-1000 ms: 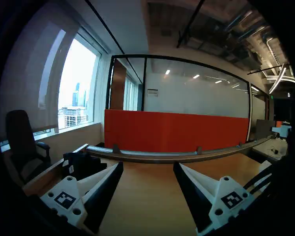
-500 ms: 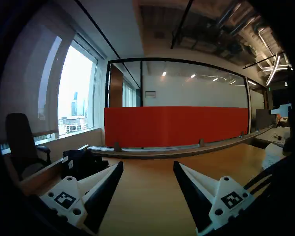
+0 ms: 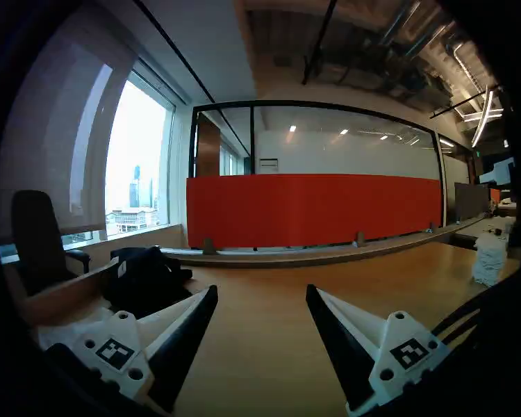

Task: Fold towel

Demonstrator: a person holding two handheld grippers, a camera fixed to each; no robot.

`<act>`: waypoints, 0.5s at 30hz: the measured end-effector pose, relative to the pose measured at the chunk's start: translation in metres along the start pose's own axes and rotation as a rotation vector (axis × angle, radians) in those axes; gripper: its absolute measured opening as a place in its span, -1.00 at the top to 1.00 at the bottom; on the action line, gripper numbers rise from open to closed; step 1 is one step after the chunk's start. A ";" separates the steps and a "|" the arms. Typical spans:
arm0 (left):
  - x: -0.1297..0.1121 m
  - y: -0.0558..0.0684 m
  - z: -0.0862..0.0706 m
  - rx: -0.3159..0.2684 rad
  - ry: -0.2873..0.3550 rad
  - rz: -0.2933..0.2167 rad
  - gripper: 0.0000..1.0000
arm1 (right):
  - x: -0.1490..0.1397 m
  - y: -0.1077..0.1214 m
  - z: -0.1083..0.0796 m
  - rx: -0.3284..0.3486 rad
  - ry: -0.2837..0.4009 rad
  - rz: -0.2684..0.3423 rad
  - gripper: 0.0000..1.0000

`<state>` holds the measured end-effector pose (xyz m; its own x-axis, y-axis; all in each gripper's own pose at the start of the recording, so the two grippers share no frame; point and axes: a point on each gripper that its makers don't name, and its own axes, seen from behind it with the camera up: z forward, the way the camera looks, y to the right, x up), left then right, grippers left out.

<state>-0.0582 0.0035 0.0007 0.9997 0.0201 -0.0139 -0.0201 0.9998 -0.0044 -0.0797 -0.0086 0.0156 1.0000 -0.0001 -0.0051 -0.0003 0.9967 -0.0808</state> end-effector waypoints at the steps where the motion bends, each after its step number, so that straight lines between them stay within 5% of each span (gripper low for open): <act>1: -0.004 -0.001 0.000 0.004 -0.002 -0.002 -0.88 | -0.002 -0.001 0.000 0.003 -0.002 0.000 -1.00; 15: -0.037 0.001 0.003 0.006 0.002 0.003 -0.89 | -0.018 -0.008 0.008 0.029 -0.004 -0.011 -1.00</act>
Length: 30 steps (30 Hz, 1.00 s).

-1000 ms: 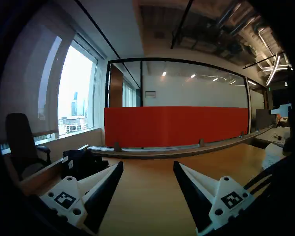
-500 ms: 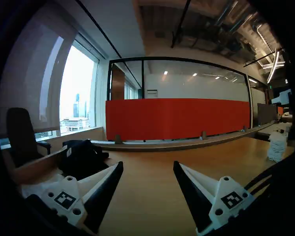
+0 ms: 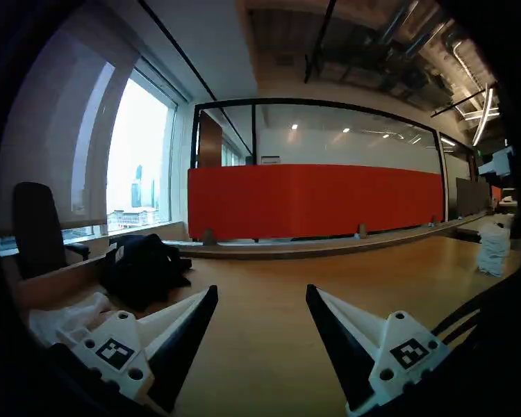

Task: Fold towel

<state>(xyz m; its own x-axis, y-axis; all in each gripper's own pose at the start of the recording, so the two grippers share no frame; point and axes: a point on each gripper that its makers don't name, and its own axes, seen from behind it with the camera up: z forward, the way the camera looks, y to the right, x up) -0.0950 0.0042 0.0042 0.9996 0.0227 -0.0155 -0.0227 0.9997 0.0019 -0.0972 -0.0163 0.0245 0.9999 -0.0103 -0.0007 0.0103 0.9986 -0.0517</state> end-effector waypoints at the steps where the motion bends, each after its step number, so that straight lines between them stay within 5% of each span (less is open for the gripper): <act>1: -0.002 0.000 0.000 0.000 -0.001 0.001 -0.88 | -0.001 0.001 0.000 0.000 0.000 0.000 -1.00; 30: -0.007 -0.007 0.004 0.016 -0.006 -0.012 -0.89 | -0.009 0.018 0.008 -0.017 0.003 0.009 -1.00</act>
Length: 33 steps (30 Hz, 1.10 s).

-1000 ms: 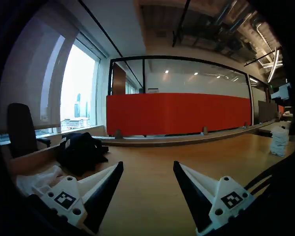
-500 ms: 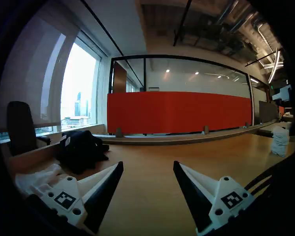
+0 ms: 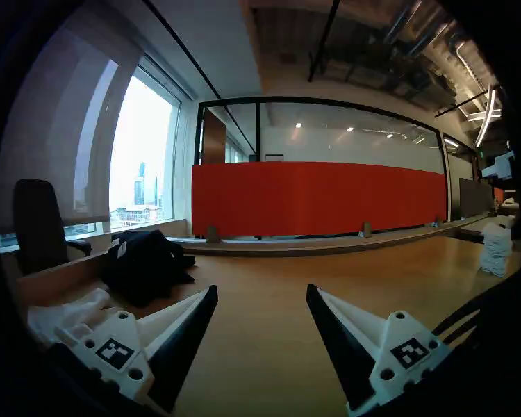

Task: Fold towel

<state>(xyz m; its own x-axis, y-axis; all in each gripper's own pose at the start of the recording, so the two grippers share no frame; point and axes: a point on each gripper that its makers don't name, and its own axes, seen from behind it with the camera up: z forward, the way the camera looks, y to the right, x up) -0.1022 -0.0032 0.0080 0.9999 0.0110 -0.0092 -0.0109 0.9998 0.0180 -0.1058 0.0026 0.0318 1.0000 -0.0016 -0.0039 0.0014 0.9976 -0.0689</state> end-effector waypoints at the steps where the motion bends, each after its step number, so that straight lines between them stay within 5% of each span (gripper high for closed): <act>1: 0.000 0.000 0.000 0.000 0.000 0.000 -0.89 | 0.001 0.002 0.000 -0.005 0.003 0.001 -1.00; 17: -0.001 0.001 0.001 0.000 0.001 0.001 -0.88 | 0.009 0.049 -0.003 -0.101 0.095 0.027 -1.00; 33: -0.002 0.002 0.000 0.000 0.001 -0.001 -0.88 | -0.047 0.051 0.003 -0.108 0.112 0.059 -0.99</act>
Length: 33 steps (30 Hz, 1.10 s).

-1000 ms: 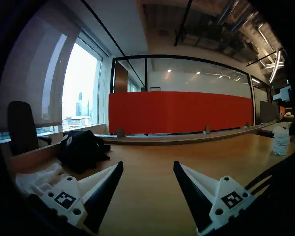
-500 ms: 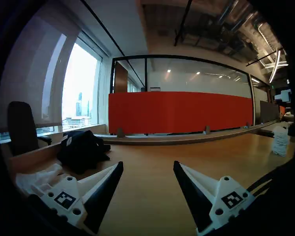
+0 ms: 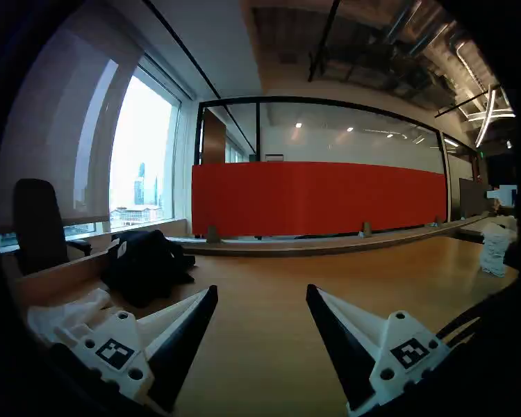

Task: Fold towel

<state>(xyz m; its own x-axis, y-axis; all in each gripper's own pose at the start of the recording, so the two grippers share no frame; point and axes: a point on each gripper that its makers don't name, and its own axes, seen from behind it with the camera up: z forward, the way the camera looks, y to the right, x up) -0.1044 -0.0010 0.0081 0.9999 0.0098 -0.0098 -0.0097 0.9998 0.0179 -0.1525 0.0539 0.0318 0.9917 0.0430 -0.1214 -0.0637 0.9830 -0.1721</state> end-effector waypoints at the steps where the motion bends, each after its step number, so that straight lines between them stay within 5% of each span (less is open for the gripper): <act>1: 0.000 0.000 0.000 0.000 0.000 0.000 -0.88 | -0.005 0.000 0.000 0.001 -0.002 0.000 -0.99; 17: 0.000 0.001 0.000 0.000 0.000 0.001 -0.88 | -0.056 0.013 -0.003 0.003 -0.020 0.069 -1.00; 33: 0.001 0.002 0.001 0.000 0.000 0.001 -0.89 | -0.087 0.002 -0.008 0.027 -0.039 0.006 -0.99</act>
<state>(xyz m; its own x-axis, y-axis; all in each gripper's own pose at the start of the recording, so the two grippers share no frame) -0.1036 0.0008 0.0092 0.9999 0.0104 -0.0097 -0.0102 0.9998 0.0178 -0.2394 0.0509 0.0345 0.9950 0.0553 -0.0837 -0.0671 0.9871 -0.1451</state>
